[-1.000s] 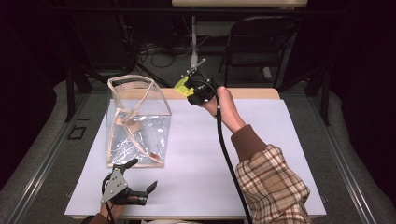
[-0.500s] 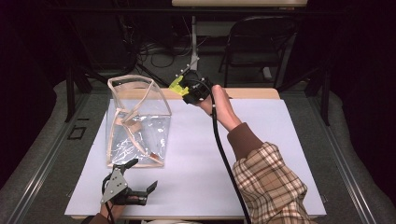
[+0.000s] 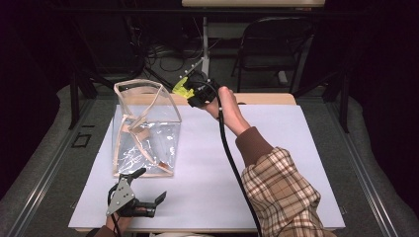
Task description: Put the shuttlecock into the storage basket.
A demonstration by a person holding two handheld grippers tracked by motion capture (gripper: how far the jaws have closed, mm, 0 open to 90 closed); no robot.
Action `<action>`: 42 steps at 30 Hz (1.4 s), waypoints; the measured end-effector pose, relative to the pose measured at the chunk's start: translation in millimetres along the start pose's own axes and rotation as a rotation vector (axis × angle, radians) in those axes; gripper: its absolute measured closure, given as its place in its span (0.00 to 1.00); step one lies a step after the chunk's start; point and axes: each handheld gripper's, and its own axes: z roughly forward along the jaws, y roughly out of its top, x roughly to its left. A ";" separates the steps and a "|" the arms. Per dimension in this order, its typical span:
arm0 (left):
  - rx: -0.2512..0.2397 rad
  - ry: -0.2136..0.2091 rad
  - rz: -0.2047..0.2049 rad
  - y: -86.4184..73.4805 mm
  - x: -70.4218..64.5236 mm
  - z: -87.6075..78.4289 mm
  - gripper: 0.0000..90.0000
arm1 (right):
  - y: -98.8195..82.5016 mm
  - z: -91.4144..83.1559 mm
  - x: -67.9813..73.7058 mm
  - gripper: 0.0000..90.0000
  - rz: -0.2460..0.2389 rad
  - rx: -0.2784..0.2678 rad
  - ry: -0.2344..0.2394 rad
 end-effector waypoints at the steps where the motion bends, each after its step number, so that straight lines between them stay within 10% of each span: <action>1: 0.003 0.000 0.002 0.1 0.0 -0.2 0.00 | 1.0 0.0 0.1 0.72 0.001 -0.001 0.001; 42: -0.002 -0.002 0.000 0.3 -0.1 -0.7 0.00 | 37.7 5.3 15.8 0.72 -0.018 -0.039 0.042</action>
